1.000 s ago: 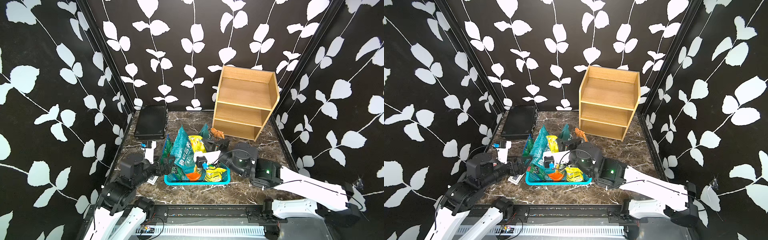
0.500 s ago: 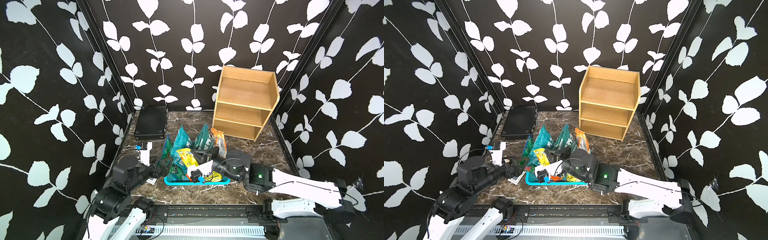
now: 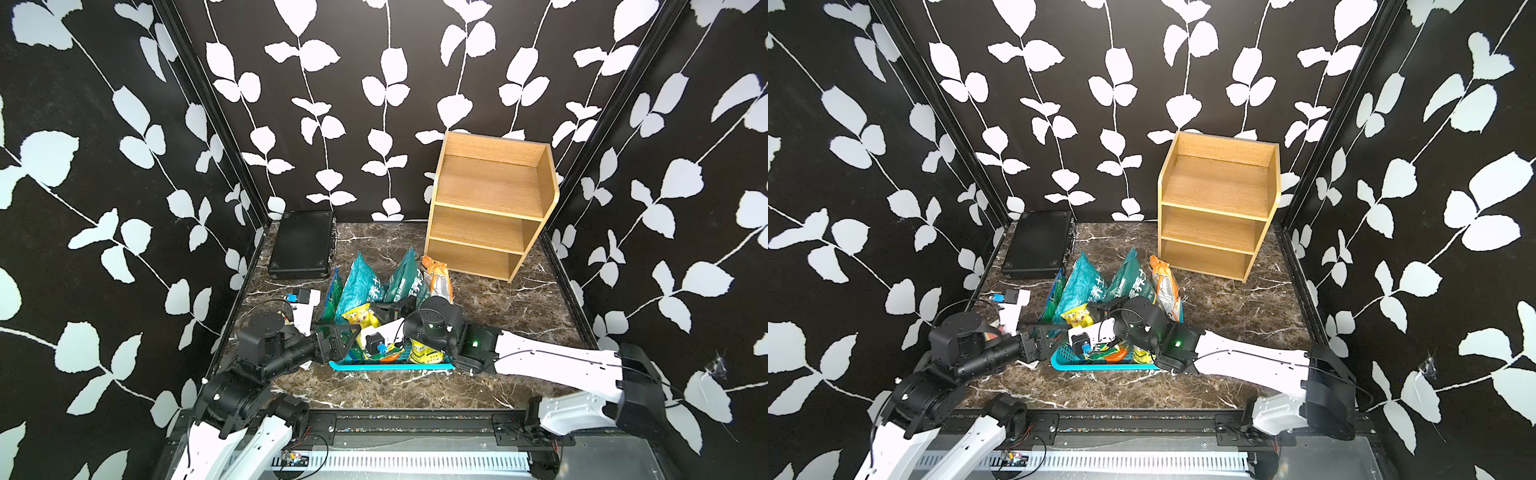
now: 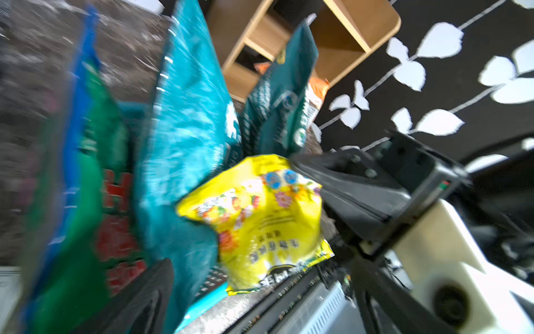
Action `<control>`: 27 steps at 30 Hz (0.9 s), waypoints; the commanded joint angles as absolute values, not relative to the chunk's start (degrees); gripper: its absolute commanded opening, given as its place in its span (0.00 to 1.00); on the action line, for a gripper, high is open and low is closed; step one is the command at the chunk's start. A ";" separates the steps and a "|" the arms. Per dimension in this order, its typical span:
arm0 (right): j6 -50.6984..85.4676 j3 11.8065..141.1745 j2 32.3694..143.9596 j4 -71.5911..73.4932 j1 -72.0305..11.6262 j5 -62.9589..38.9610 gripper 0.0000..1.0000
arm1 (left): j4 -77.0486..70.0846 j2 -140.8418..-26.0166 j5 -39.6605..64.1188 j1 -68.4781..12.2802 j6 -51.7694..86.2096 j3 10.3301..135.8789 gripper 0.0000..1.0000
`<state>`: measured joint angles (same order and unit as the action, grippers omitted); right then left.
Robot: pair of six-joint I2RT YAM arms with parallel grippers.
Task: Take down the fertilizer bag from the shelf
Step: Place the fertilizer bag in the storage box.
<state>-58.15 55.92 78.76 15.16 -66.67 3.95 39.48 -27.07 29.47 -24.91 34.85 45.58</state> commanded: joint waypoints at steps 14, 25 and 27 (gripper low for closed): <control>-53.20 48.92 73.88 20.68 -64.65 -1.56 0.00 | 28.08 -20.53 53.76 -24.61 48.90 39.06 0.96; -51.29 46.95 74.67 24.04 -63.56 -2.45 0.00 | 23.38 -19.24 60.76 -24.68 52.86 34.37 0.99; -50.70 46.24 73.78 24.53 -63.46 -2.96 0.00 | 18.11 -21.19 60.55 -24.77 54.67 31.69 0.99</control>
